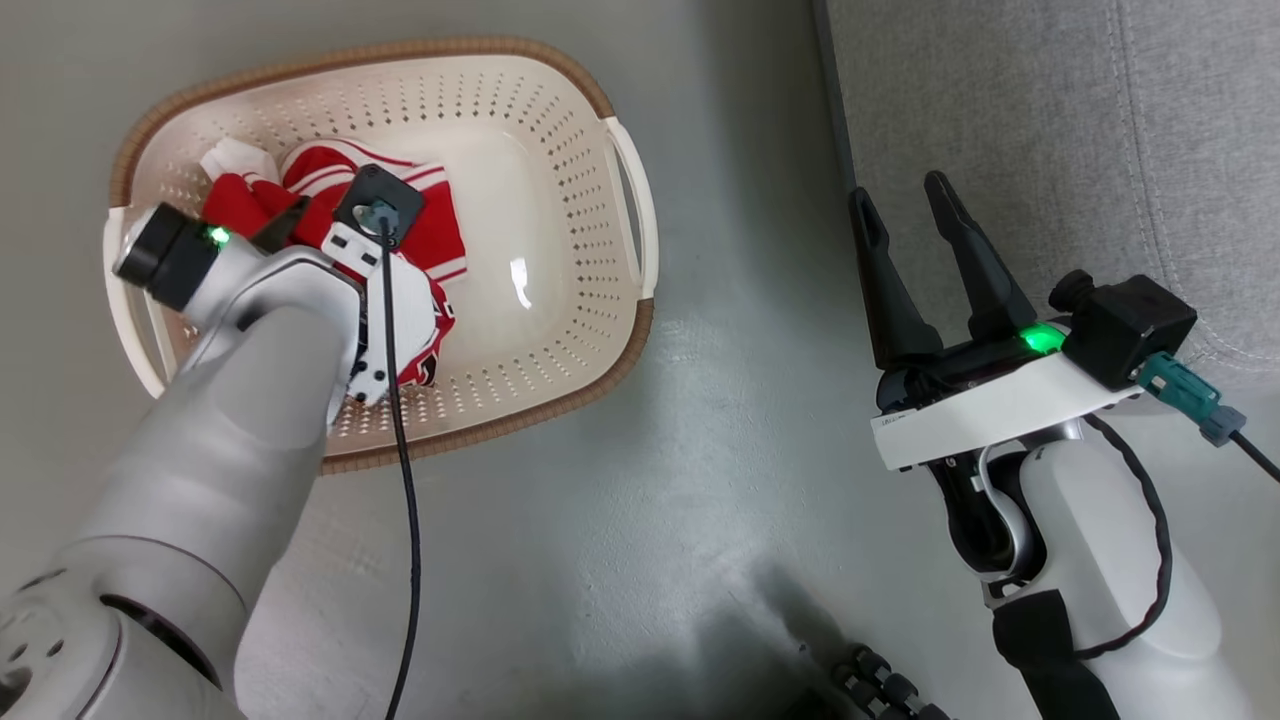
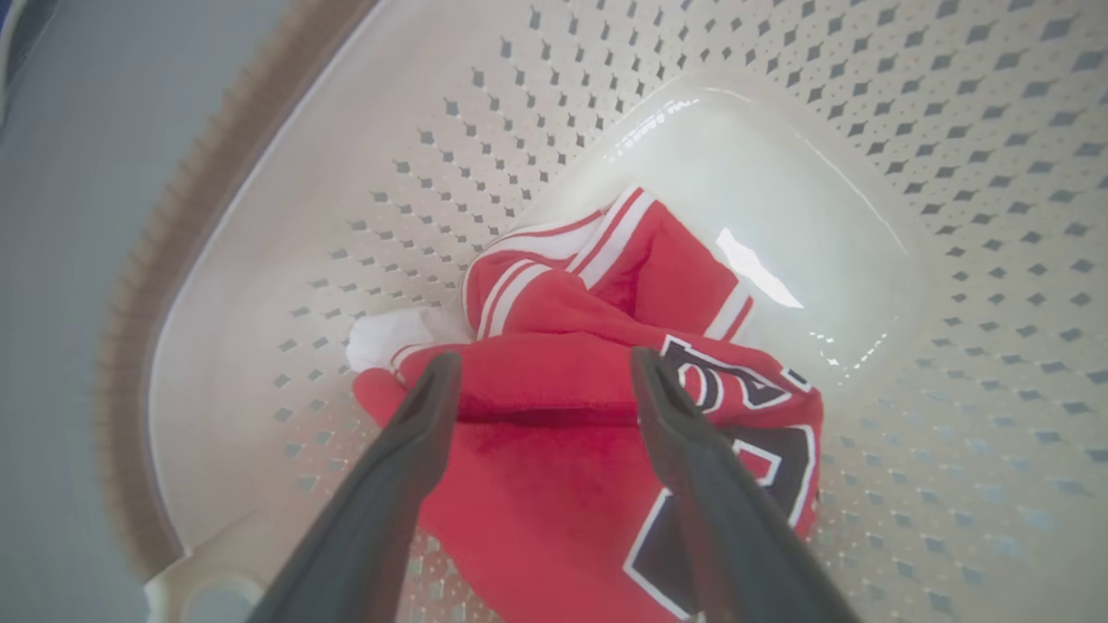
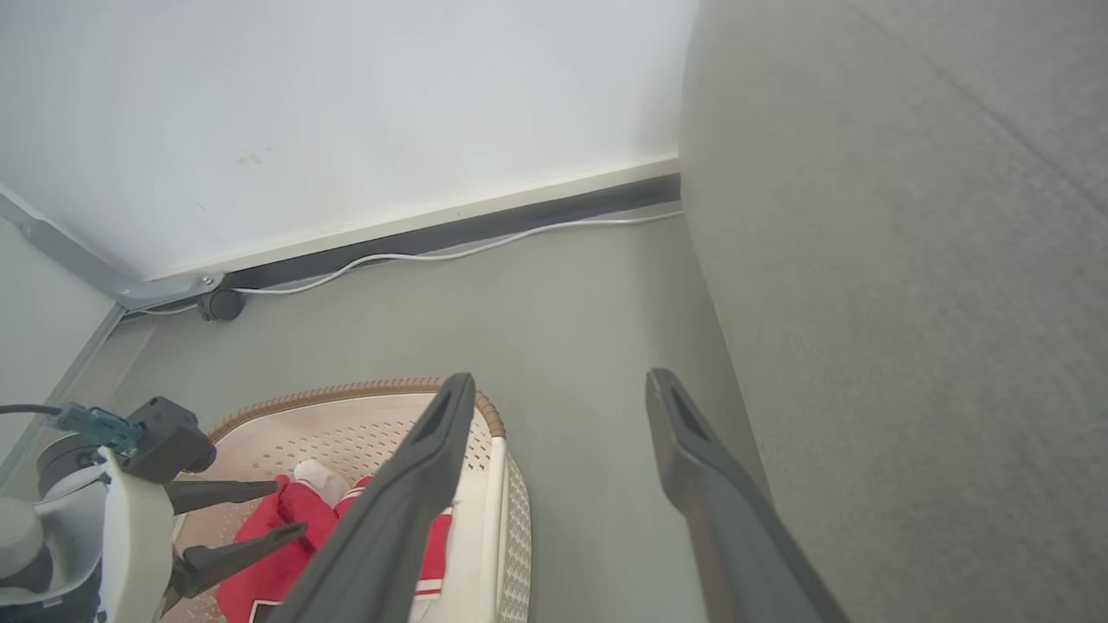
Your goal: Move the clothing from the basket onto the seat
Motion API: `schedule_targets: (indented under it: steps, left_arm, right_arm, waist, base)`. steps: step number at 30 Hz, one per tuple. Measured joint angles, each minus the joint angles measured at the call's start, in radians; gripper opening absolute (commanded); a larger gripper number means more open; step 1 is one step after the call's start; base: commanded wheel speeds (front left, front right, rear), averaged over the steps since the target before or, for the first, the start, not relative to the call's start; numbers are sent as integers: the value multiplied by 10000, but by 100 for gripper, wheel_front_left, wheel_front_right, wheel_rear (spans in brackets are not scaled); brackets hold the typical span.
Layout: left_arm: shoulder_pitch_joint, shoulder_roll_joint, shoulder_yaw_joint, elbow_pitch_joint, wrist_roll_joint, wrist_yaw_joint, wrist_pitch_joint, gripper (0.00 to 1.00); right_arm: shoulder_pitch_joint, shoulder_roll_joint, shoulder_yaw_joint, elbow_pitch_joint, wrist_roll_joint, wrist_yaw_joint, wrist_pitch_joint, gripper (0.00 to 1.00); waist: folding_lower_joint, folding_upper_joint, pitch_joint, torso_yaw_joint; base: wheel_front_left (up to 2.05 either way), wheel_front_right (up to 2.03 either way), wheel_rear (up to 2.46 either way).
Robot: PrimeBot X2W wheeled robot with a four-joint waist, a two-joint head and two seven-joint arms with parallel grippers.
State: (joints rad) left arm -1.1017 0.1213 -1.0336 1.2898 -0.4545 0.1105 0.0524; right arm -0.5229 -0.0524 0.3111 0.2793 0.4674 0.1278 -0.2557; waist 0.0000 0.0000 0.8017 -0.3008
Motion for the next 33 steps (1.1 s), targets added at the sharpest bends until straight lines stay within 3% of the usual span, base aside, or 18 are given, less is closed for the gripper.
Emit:
schedule_targets:
  steps: [7, 12, 17, 22, 26, 27, 28, 33]
  left_arm:
    - [-638, 255, -1430, 17, 1350, -334, 6, 100]
    - [-949, 583, -2295, 31, 2679, -844, 372, 100]
    - [-1291, 974, -2479, 38, 3981, -1327, 631, 100]
    - [-1656, 1655, -2502, 44, 4280, -1829, 755, 100]
    - [-1682, 1827, -2491, 48, 4178, -1979, 591, 100]
    - [-1681, 1824, -2491, 50, 4167, -1979, 554, 46]
    - [-1680, 1814, -2493, 48, 4167, -1979, 435, 0]
    - [-1541, 1691, -2454, 52, 3996, -1948, 163, 0]
  right_arm:
    - [-123, 10, 128, -134, 267, 0, -2, 100]
    - [-277, 15, 213, -299, 418, 0, 0, 100]
    - [-352, 17, 290, -353, 621, 0, -2, 100]
    - [-468, 29, 589, -454, 945, 0, 0, 100]
    - [-601, 31, 679, -506, 1078, 0, 0, 100]
    - [-631, 33, 686, -510, 1110, 0, 0, 100]
    - [-645, 31, 686, -514, 1129, 0, -2, 100]
    - [-738, 36, 619, -487, 1127, 0, 0, 100]
  waist:
    - [0, 0, 533, -97]
    - [0, 0, 892, -244]
    - [0, 0, 1220, -417]
    - [0, 0, 1535, -640]
    - [0, 0, 1716, -787]
    - [0, 0, 1741, -812]
    - [0, 0, 1751, -822]
    - [0, -1, 1618, -778]
  base:
    - [0, 0, 0]
    - [0, 0, 0]
    - [0, 0, 0]
    - [0, 0, 0]
    - [0, 0, 0]
    - [0, 0, 0]
    - [0, 0, 0]
    - [0, 0, 0]
